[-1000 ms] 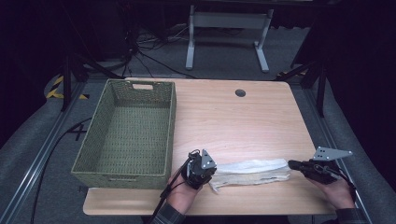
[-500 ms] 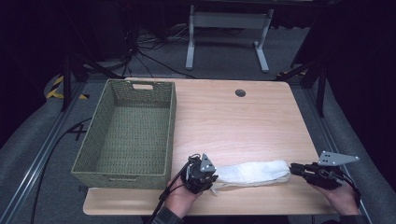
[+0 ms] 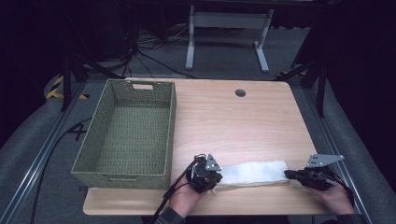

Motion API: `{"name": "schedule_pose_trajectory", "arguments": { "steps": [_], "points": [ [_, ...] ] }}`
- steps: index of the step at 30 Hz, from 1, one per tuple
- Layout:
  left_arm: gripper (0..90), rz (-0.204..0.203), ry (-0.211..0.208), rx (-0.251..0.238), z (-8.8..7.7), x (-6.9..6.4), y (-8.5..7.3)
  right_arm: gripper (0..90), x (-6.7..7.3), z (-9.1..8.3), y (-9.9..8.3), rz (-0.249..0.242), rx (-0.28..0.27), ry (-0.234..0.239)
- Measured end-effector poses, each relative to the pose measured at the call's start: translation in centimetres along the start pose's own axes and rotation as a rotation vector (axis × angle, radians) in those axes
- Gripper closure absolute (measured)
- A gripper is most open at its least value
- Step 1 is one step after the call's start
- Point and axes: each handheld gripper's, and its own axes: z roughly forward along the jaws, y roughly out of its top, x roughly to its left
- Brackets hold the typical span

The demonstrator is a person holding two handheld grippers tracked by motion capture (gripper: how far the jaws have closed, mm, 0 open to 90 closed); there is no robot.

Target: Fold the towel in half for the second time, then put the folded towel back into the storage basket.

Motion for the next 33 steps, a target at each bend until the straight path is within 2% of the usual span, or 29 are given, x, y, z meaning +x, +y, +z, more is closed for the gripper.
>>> {"name": "schedule_pose_trajectory", "arguments": {
  "steps": [1,3,4,6,7,8,9,11,15,17,20,24,30,33],
  "points": [
    [87.7,0.000,0.000,0.000,0.0,0.0,0.0,89.0,0.0,0.2,-0.1,0.002,0.017,0.007],
    [88.6,-0.015,-0.004,0.060,0.9,0.3,-0.6,89.2,0.0,0.4,-0.2,0.003,0.029,0.009],
    [89.2,-0.005,-0.005,0.065,1.0,0.5,-0.7,89.4,0.0,0.4,-0.2,0.001,0.030,0.010],
    [89.6,-0.001,0.003,0.060,1.1,0.6,-0.7,89.4,-0.1,0.5,-0.2,-0.003,0.033,0.001],
    [89.6,0.019,0.033,0.071,1.1,0.7,-0.7,89.5,-0.1,0.6,-0.2,-0.006,0.035,-0.002],
    [89.7,0.013,0.046,0.078,1.0,0.8,-0.6,89.6,-0.1,0.6,-0.1,-0.008,0.038,-0.002],
    [89.7,0.017,0.045,0.068,1.1,1.0,-0.6,89.6,-0.2,0.7,-0.1,-0.009,0.039,-0.004],
    [89.8,0.026,0.052,0.078,1.1,0.9,-0.5,89.7,-0.4,0.8,0.0,-0.010,0.043,-0.001],
    [89.6,0.010,0.038,0.077,0.9,0.8,-0.5,89.6,-0.4,0.9,0.0,-0.007,0.041,0.001],
    [89.3,0.008,0.033,0.058,0.7,0.8,-0.2,89.5,-0.4,0.8,0.0,-0.006,0.035,0.002],
    [89.1,0.016,0.033,0.035,0.4,0.8,0.6,89.4,-0.3,0.5,0.2,-0.001,0.014,0.004],
    [89.3,0.029,0.031,0.015,0.4,1.3,2.0,89.4,0.4,0.6,0.8,-0.005,-0.020,0.036],
    [89.5,0.049,0.030,-0.010,1.5,2.5,4.4,89.4,1.6,1.5,1.9,-0.028,-0.037,0.092],
    [89.5,0.064,0.013,0.008,2.4,3.2,5.5,89.4,2.1,2.0,2.3,-0.037,-0.036,0.110]
  ]
}}
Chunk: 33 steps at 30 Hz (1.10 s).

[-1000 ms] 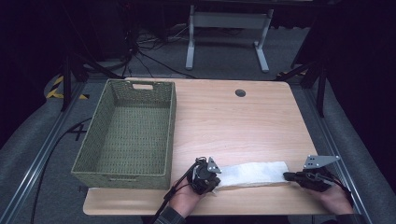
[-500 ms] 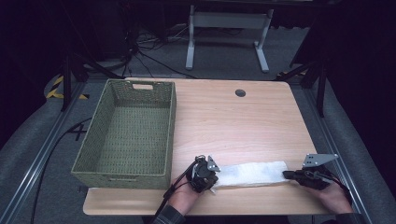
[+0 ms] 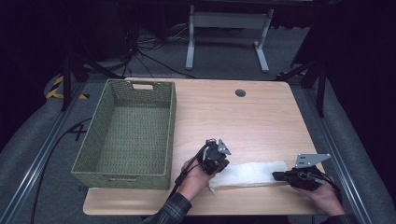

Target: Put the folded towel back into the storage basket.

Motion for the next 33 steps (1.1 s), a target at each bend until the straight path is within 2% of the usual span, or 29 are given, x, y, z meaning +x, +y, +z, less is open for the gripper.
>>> {"name": "schedule_pose_trajectory", "arguments": {
  "steps": [1,2,6,7,8,9,13,18,23,27,33],
  "points": [
    [89.5,0.005,0.000,-0.006,0.3,0.1,0.2,89.5,0.1,0.2,0.1,-0.003,0.001,0.008],
    [89.5,-0.007,-0.009,-0.018,0.7,0.2,0.4,89.4,0.2,0.3,0.1,-0.004,0.003,0.012],
    [89.5,0.003,-0.032,0.008,1.9,0.5,0.8,89.4,0.6,0.7,0.2,-0.010,0.014,0.028],
    [89.5,0.004,-0.035,0.012,2.5,0.4,0.7,89.4,0.8,1.3,0.2,-0.020,0.032,0.043],
    [89.5,0.005,-0.037,0.034,3.1,0.3,0.7,89.5,0.9,1.5,0.3,-0.024,0.039,0.046],
    [89.5,0.016,-0.037,0.049,3.2,0.3,0.7,89.5,1.0,1.7,0.3,-0.025,0.047,0.051],
    [89.5,0.024,-0.031,0.055,3.6,0.1,0.5,89.5,1.0,2.3,0.3,-0.039,0.077,0.050],
    [89.5,0.029,-0.023,0.063,3.3,0.2,0.1,89.5,0.7,2.6,0.6,-0.044,0.084,0.038],
    [89.5,0.025,-0.004,0.081,2.8,0.4,-0.4,89.5,-0.2,3.1,1.1,-0.028,0.079,0.018],
    [89.5,0.020,-0.005,0.075,2.7,0.4,-0.9,89.5,-0.8,3.6,1.6,-0.018,0.074,0.001],
    [89.5,0.025,-0.024,0.085,2.1,-0.5,-1.6,89.5,-1.7,4.3,2.5,-0.010,0.066,-0.014]
  ]
}}
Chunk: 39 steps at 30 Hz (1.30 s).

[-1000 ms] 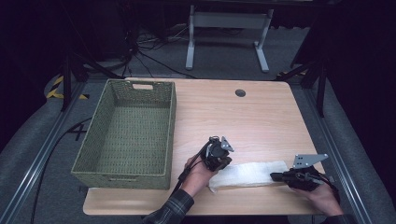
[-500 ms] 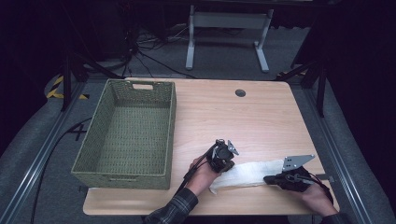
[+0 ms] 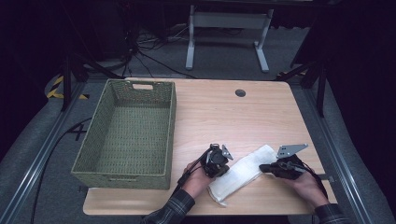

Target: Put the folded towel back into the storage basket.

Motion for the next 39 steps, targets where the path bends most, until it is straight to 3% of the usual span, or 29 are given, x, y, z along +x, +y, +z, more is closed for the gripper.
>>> {"name": "schedule_pose_trajectory", "arguments": {
  "steps": [4,14,17,19,20,30,33,35,39],
  "points": [
    [89.5,0.002,-0.018,-0.002,-0.2,-0.7,-0.4,89.5,-0.6,0.3,0.3,0.021,-0.008,0.014],
    [89.5,0.021,-0.050,-0.013,-0.1,-2.0,-0.6,89.5,-1.9,1.9,2.2,0.008,-0.011,-0.005],
    [89.4,0.023,-0.063,-0.007,-0.1,-2.5,-0.6,89.5,-2.1,2.5,2.9,-0.006,-0.018,-0.012],
    [89.5,0.026,-0.062,-0.029,0.0,-2.8,-0.7,89.5,-2.2,2.9,3.2,-0.023,-0.023,-0.015],
    [89.4,0.039,-0.076,-0.010,-0.1,-2.9,-0.6,89.5,-2.2,3.0,3.4,-0.024,-0.024,-0.016],
    [89.4,0.059,-0.122,-0.035,0.6,-4.5,-0.2,89.4,-2.3,4.5,4.8,-0.053,-0.037,0.011],
    [89.3,0.066,-0.118,-0.027,0.5,-4.4,-0.2,89.0,-2.3,4.6,4.9,-0.060,-0.038,0.010],
    [88.5,0.061,-0.103,-0.032,0.1,-3.9,-0.3,83.3,-2.3,4.3,4.9,-0.063,-0.042,0.010],
    [82.5,0.046,-0.069,-0.064,-1.3,-2.7,-0.7,73.6,-2.2,3.2,4.9,-0.081,-0.074,0.057]
  ]
}}
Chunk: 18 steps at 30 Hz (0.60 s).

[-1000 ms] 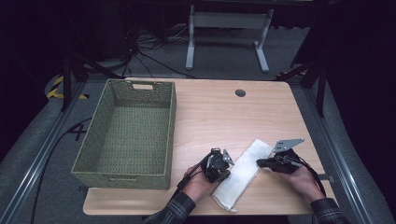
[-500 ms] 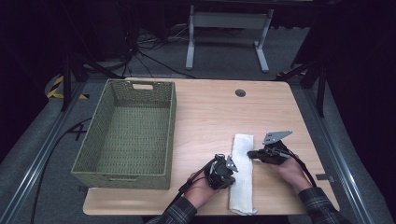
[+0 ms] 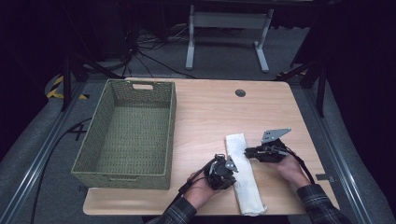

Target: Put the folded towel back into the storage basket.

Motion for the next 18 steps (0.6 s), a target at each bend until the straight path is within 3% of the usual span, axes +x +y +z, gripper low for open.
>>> {"name": "schedule_pose_trajectory", "arguments": {
  "steps": [3,11,18],
  "points": [
    [72.4,-0.027,0.035,-0.005,-0.9,0.7,-0.6,64.5,0.6,-0.8,0.1,-0.026,-0.011,0.047],
    [50.7,-0.072,0.048,-0.010,-1.6,1.7,-1.9,37.7,3.8,-1.0,0.0,-0.141,0.009,0.141],
    [38.0,-0.069,0.060,-0.029,-1.8,2.0,-2.3,27.1,6.1,-0.7,-0.2,-0.224,0.025,0.184]
  ]
}}
